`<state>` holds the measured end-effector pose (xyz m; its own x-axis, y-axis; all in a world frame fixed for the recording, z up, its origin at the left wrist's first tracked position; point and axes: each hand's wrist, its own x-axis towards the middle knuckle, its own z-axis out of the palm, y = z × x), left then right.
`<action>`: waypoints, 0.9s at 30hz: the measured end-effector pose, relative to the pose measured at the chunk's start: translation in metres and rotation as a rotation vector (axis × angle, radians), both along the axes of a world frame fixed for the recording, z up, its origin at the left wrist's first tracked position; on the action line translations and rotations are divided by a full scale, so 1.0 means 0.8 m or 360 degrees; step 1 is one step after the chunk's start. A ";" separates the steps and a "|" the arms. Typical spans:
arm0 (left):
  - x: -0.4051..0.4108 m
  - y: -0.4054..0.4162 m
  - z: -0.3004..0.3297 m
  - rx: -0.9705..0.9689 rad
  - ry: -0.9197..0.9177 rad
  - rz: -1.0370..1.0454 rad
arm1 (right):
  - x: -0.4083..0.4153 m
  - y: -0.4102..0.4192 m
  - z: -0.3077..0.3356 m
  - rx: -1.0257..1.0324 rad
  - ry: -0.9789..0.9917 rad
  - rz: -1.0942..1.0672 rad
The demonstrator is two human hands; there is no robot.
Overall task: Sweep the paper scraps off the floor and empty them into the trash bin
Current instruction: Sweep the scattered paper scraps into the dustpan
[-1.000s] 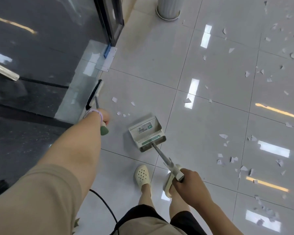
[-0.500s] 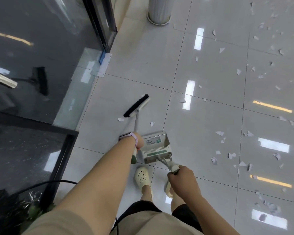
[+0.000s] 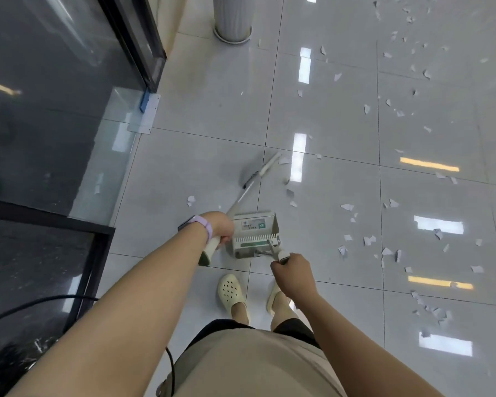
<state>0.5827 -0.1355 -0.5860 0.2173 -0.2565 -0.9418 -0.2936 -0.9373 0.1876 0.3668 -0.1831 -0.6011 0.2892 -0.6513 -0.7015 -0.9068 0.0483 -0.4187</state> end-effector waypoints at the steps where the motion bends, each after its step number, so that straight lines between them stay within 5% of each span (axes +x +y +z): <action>1: 0.007 0.011 -0.001 0.0019 0.0005 0.0043 | 0.001 -0.001 -0.001 0.0002 -0.0021 -0.0014; 6: 0.052 0.080 -0.009 0.0212 -0.0153 0.0496 | -0.004 -0.003 -0.005 -0.0030 -0.0076 -0.0126; 15: 0.048 0.143 -0.043 0.0490 -0.0324 0.0392 | -0.058 -0.030 -0.012 -0.0070 -0.0158 -0.0381; 19: -0.003 0.140 -0.068 0.0463 -0.0027 0.0309 | -0.097 -0.054 -0.016 -0.0100 -0.0119 -0.0434; 27: -0.165 0.045 -0.063 0.0444 0.0124 0.0661 | -0.199 -0.133 -0.016 -0.0105 -0.0199 -0.1085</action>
